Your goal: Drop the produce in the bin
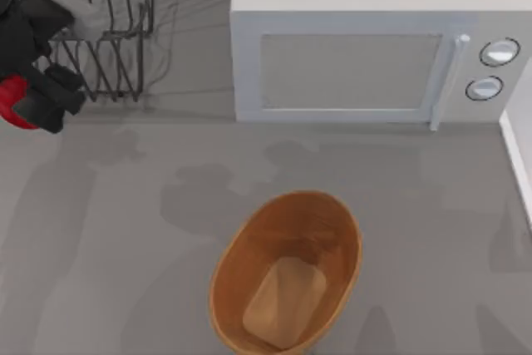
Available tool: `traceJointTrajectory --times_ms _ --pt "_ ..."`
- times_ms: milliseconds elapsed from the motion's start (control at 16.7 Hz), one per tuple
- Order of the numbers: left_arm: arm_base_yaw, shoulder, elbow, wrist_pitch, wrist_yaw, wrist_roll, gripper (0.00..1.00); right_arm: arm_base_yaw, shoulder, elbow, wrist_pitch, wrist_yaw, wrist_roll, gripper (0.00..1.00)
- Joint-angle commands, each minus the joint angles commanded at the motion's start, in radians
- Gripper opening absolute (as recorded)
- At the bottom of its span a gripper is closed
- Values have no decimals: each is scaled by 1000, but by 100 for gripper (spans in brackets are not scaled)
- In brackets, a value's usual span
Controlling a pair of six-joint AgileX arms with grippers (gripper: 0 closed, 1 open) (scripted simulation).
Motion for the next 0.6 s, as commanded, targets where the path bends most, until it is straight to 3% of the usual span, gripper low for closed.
traceJointTrajectory --times_ms 360,600 --pt "-537 -25 -30 20 -26 84 0 0 0 0 0 0 0 100" --pt "-771 -55 -51 43 -45 123 0 0 0 0 0 0 0 100"
